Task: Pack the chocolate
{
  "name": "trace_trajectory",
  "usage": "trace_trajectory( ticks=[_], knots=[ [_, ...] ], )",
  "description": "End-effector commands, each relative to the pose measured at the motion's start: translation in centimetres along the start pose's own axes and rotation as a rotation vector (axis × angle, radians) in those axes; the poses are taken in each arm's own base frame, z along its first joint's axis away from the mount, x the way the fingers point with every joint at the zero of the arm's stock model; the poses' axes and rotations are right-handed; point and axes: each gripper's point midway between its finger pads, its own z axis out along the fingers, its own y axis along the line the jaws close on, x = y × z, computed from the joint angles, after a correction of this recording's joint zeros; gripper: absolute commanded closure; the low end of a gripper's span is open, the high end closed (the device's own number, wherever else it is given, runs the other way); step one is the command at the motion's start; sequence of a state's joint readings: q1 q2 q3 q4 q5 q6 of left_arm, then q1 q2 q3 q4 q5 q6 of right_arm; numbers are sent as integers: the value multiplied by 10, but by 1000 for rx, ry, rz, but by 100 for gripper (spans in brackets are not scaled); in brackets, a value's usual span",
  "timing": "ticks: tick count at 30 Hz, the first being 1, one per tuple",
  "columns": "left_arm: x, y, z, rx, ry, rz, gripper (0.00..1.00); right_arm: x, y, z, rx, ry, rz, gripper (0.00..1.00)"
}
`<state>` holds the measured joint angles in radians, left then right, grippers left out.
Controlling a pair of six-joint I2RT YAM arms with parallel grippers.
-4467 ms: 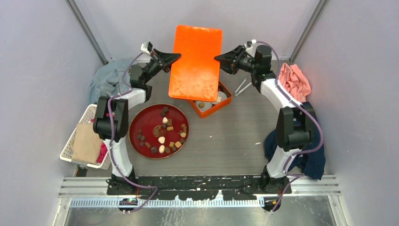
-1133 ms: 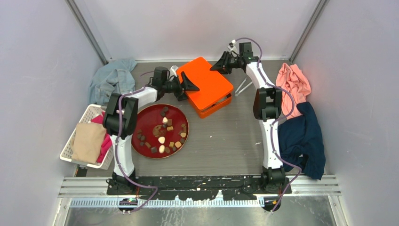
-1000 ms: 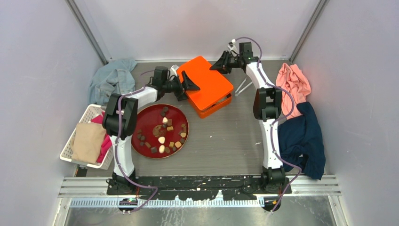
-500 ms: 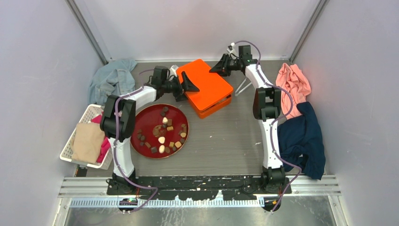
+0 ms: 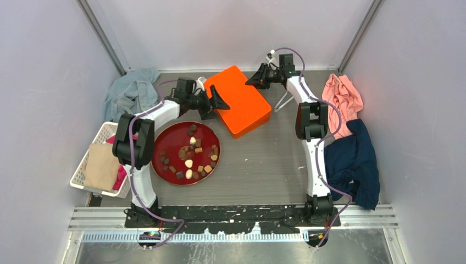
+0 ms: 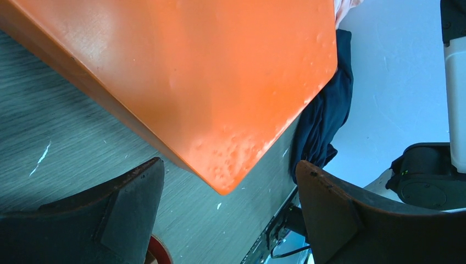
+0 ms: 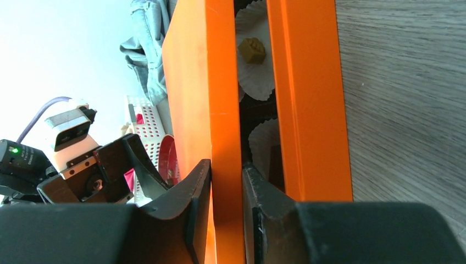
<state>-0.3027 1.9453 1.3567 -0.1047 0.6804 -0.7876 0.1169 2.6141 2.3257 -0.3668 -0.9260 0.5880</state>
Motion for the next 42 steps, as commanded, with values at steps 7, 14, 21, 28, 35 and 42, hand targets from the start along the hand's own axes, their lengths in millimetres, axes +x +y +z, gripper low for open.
trace_trajectory(
  ticks=[7, 14, 21, 28, 35, 42],
  knots=[
    [-14, -6, -12, -14, -48, 30, 13, -19, -10, -3, 65, -73, -42, 63],
    [-24, -5, -6, 5, -69, 11, 17, -29, -7, -13, 123, -107, -66, 34],
    [-30, -10, -1, 24, -66, 19, 17, -44, 11, -29, 148, -148, -105, 26],
    [-31, -10, 1, 32, -66, 15, 17, -75, 25, -62, 247, -261, -163, 11],
    [-32, -11, 4, 43, -54, 13, 17, -89, 41, -79, 283, -332, -169, 0],
    [-51, -12, -16, 13, -91, 37, 17, -74, 72, -119, 388, -385, -177, 0]
  ],
)
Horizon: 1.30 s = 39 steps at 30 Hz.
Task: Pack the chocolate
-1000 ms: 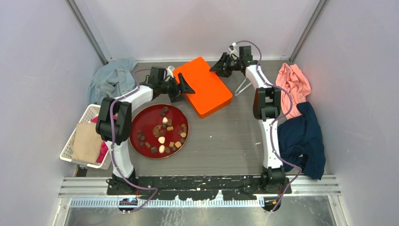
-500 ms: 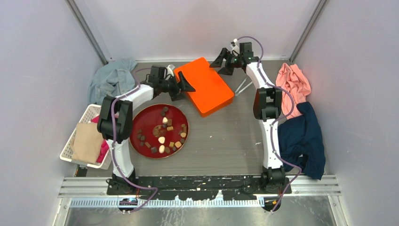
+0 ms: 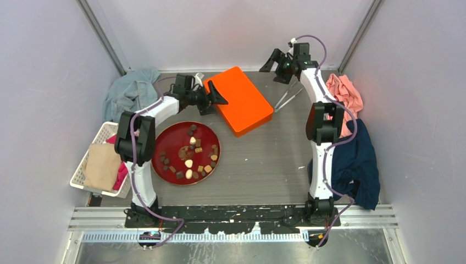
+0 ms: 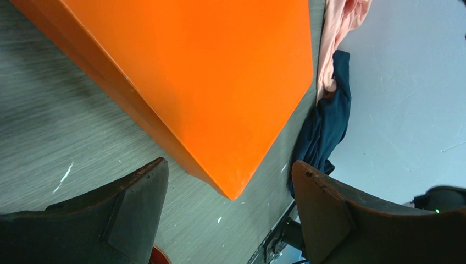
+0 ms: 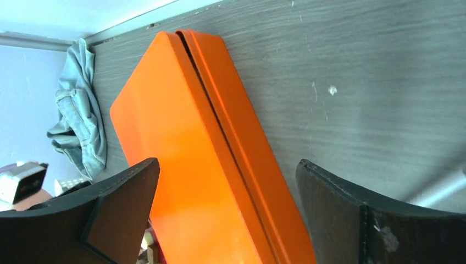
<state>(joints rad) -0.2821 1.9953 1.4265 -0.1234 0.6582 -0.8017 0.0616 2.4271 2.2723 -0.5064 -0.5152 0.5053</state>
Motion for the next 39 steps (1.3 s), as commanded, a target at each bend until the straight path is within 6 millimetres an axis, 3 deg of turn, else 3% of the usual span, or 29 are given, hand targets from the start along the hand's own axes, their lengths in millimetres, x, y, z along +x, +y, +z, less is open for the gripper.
trace_trajectory(
  ticks=[1, 5, 8, 13, 17, 27, 39],
  knots=[
    [-35, -18, -24, 34, -72, 55, 17, -33, 68, -84, 27, -159, -116, 0],
    [-53, -10, -39, 1, -114, 45, 17, 10, 70, -125, 158, -164, -136, 0],
    [-66, 1, -41, -59, -138, 33, 17, 70, 67, -143, 211, -105, -144, 0],
    [-84, 14, -36, -123, -165, -21, 18, 174, 68, -151, 287, 22, -279, 0],
    [-92, 17, -30, -127, -172, -38, 18, 220, 61, -138, 306, 78, -316, 1],
    [-83, 7, -39, -92, -149, 12, 18, 257, 39, -93, 275, 121, -346, 5],
    [-75, 12, -42, -86, -130, 1, 18, 257, 32, -61, 223, 85, -487, 12]
  ],
)
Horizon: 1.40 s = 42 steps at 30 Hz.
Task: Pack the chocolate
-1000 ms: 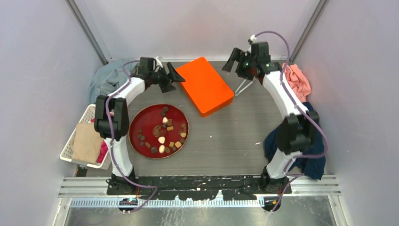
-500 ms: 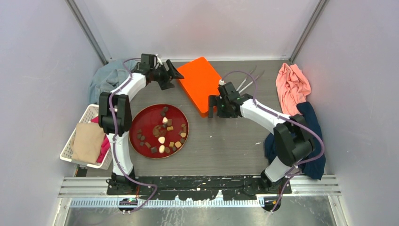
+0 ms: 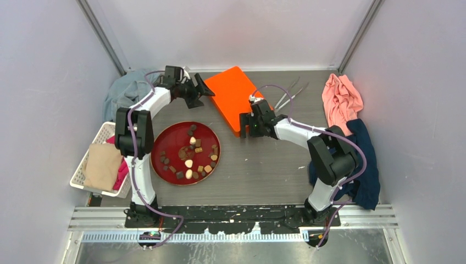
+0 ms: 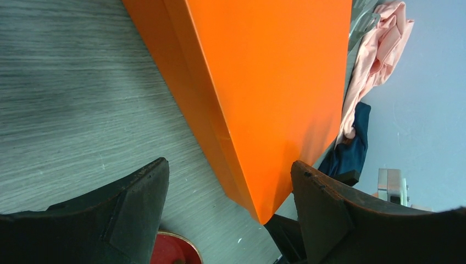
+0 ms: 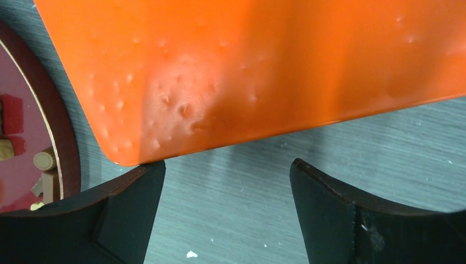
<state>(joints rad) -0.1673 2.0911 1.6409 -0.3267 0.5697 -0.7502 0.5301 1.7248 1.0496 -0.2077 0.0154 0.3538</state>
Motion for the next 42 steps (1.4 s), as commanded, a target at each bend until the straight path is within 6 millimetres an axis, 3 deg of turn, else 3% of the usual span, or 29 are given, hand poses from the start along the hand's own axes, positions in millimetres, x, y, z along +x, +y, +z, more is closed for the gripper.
trace_trajectory(
  ticks=[1, 16, 21, 27, 30, 34, 42],
  knots=[
    [-8, -26, -23, 63, -34, 55, 18, -30, 12, 6, -54, -136, -73, 12],
    [-3, -22, -21, 61, -22, 44, 18, -73, 15, -21, -42, -308, -125, 12],
    [-1, -21, -17, 67, -11, 31, 18, -78, 18, -24, -49, -309, -124, 12],
    [17, -26, -13, 70, 26, 37, 19, -103, 31, -62, -102, -401, -43, 11],
    [33, -31, -7, 80, 59, 35, 19, -117, 29, -73, -89, -439, -32, 10],
    [49, -33, 4, 88, 90, 20, 19, -121, 18, -74, -47, -425, -4, 10],
    [44, -50, 16, 137, 63, 41, 19, -137, -6, -78, -13, -461, 83, 10]
  ],
)
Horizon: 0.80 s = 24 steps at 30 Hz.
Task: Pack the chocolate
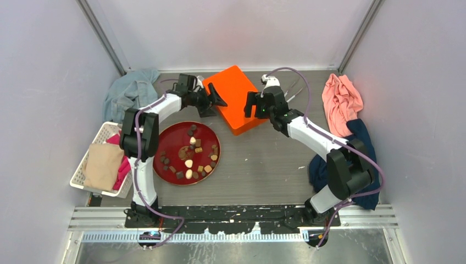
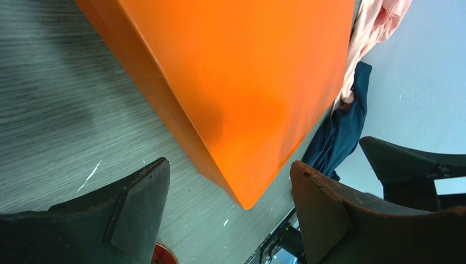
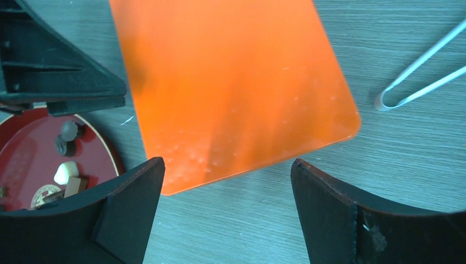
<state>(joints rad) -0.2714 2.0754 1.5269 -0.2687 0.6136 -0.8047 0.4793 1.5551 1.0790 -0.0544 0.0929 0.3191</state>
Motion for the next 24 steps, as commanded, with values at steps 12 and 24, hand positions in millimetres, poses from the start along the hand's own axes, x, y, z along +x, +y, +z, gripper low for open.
trace_trajectory(
  ticks=[12, 24],
  knots=[
    [-30, -55, 0, 140, -70, 95, 20, -38, -18, -11, 28, -96, 86, 10],
    [-37, -26, -7, -30, -124, 137, 20, -35, -21, -10, 34, -85, 90, 10]
  ],
)
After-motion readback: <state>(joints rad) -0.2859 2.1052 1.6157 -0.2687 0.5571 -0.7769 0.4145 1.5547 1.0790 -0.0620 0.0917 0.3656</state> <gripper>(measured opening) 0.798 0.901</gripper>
